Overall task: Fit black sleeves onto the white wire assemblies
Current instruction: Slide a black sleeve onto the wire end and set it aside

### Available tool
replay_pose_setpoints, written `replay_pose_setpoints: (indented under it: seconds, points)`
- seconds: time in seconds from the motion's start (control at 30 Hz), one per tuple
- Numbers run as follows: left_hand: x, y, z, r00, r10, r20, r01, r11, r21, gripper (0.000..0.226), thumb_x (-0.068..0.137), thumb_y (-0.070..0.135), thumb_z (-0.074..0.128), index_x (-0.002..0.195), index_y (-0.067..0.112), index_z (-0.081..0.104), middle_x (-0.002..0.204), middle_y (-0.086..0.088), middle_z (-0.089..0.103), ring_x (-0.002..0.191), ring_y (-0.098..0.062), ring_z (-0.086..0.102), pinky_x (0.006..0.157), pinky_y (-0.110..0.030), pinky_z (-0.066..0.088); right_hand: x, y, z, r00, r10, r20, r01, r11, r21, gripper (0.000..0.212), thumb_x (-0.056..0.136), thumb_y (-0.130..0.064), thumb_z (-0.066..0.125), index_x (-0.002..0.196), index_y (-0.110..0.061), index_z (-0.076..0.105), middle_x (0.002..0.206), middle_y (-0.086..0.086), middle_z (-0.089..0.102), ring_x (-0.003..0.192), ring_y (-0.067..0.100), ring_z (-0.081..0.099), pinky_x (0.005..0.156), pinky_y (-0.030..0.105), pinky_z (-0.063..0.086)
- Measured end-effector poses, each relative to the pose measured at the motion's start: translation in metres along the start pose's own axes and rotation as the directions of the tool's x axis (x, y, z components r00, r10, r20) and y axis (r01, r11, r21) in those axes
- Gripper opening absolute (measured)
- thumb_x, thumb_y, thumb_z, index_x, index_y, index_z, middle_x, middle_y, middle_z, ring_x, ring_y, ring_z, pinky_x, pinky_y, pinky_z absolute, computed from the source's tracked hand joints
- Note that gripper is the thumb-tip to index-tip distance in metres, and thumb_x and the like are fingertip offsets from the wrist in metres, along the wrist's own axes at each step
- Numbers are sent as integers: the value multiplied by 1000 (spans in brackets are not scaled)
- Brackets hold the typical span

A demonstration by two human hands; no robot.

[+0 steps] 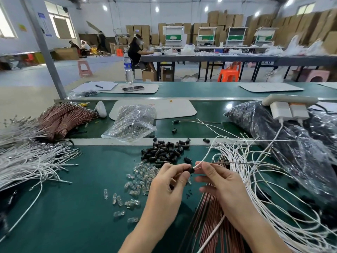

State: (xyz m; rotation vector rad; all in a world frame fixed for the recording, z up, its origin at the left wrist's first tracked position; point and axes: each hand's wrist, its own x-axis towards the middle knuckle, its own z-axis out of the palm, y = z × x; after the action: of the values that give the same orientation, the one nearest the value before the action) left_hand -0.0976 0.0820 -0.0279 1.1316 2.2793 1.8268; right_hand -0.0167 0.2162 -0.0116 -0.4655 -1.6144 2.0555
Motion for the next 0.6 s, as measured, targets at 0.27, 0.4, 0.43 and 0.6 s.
replay_pose_setpoints:
  seconds: [0.27,0.4,0.43,0.6]
  points:
    - [-2,-3,0,1000,-5,14,5,1000,-13,22,99,28,61,118,35,70,98,14,63,95,-13,64,78,-23,51,-1,3,2,998,25,53,-25,1000,-9,27,76,-36,76,98,-22,82,96,12,78,82,20,75,61,23,57]
    - [-2,0,0,993,-120,12,121,983,-139,28,95,35,65,122,41,62,96,11,68,85,-15,67,76,-27,55,0,3,1,1000,-6,3,6,999,33,21,76,-31,76,94,-21,81,94,12,78,80,20,75,59,22,58]
    - [-1,0,-1,990,-144,4,142,974,-179,27,94,36,66,120,41,62,96,10,69,84,-14,68,75,-25,55,1,3,0,1000,-10,-19,11,998,56,21,76,-30,75,94,-20,81,95,11,78,80,20,75,59,22,58]
    - [0,2,-6,982,-187,18,185,952,-242,20,91,44,64,102,30,72,88,9,74,83,-7,69,76,-18,54,1,1,-4,998,-23,-58,27,998,61,18,79,-27,73,93,-21,81,95,8,78,79,18,74,60,22,58]
